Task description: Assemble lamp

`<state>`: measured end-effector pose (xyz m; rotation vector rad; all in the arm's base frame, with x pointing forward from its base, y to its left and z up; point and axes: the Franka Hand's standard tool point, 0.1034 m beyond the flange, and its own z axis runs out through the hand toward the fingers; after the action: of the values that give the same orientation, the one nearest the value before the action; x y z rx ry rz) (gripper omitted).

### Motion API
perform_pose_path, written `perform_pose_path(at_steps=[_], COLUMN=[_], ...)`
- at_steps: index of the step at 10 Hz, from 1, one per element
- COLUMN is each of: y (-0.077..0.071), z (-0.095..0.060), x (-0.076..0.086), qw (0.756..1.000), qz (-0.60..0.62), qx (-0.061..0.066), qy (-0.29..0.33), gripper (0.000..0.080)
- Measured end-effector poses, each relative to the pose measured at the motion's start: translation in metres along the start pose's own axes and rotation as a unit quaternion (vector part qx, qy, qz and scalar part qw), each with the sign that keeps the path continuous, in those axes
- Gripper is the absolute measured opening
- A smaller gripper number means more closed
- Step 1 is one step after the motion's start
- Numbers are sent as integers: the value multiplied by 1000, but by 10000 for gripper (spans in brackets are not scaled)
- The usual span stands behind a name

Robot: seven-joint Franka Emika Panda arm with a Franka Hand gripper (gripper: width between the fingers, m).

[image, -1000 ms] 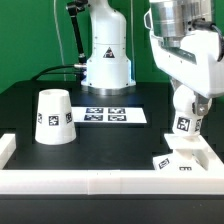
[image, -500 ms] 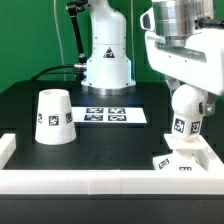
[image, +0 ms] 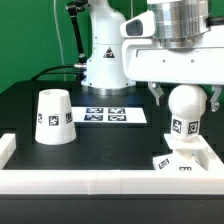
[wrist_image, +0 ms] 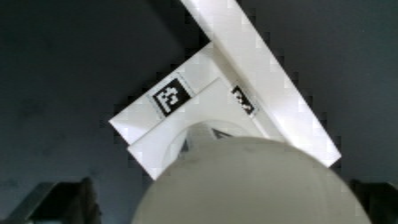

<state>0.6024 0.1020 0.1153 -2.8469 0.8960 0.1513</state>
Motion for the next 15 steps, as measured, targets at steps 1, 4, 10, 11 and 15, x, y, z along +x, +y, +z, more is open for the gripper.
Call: perform_pose_path(at_steps=[1, 4, 10, 11, 15], y=[0, 0, -11, -11, -10], z=[0, 0, -2, -2, -2], x=[0, 1, 4, 4, 7], qw=[999, 977, 860, 841, 761], qz=[-45, -211, -507, -537, -646], qx=[0, -26, -50, -53, -63], qy=[0, 13, 28, 21, 6], gripper=[698, 698, 698, 698, 698])
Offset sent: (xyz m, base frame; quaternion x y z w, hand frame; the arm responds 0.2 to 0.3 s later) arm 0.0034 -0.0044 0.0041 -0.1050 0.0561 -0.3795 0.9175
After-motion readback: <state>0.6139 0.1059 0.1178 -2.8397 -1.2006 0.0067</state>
